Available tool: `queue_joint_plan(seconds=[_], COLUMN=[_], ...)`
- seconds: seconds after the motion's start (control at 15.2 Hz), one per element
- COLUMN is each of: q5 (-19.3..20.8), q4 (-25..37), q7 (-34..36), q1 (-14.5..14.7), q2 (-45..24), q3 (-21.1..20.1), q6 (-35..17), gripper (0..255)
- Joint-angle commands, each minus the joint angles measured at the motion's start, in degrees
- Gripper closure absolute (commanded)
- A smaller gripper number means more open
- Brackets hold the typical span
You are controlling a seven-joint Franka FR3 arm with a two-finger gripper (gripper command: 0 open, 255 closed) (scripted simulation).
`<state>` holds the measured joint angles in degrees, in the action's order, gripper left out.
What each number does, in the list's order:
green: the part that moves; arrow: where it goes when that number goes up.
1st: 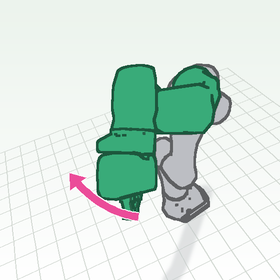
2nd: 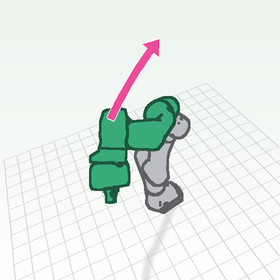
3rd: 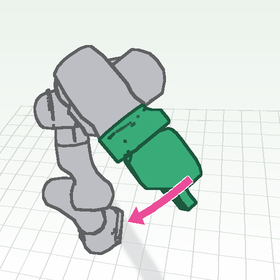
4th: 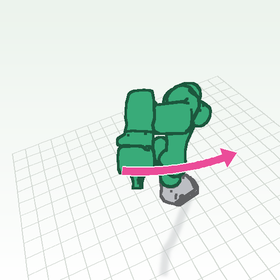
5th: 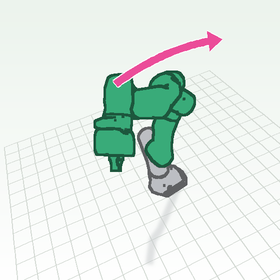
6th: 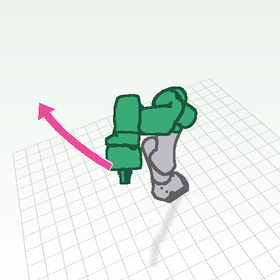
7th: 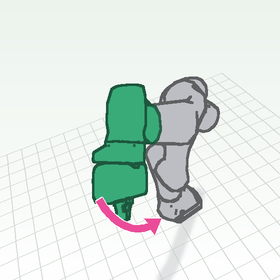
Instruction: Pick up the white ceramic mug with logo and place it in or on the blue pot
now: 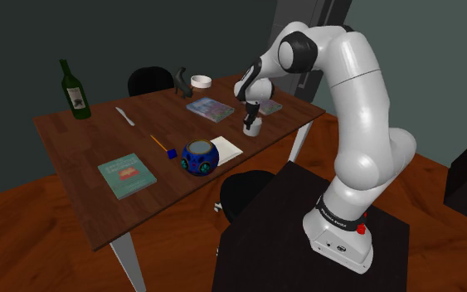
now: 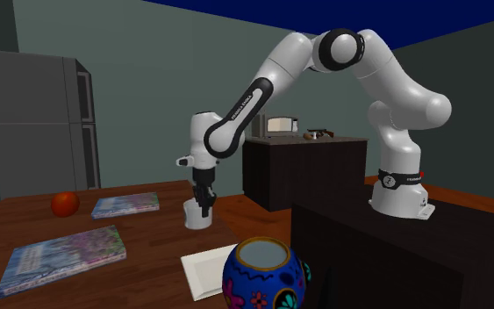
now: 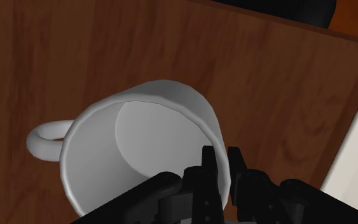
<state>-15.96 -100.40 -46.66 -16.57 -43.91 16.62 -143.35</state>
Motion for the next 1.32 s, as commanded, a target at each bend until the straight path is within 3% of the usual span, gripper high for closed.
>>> queue_joint_plan(seconds=[0.0,1.25], q5=[0.3,4.0], q4=[-0.3,-1.3], q7=[0.2,2.1], q1=[0.3,2.6], q2=[1.2,11.6], q3=[0.4,3.6], q6=[0.9,10.2], gripper=[255,255])
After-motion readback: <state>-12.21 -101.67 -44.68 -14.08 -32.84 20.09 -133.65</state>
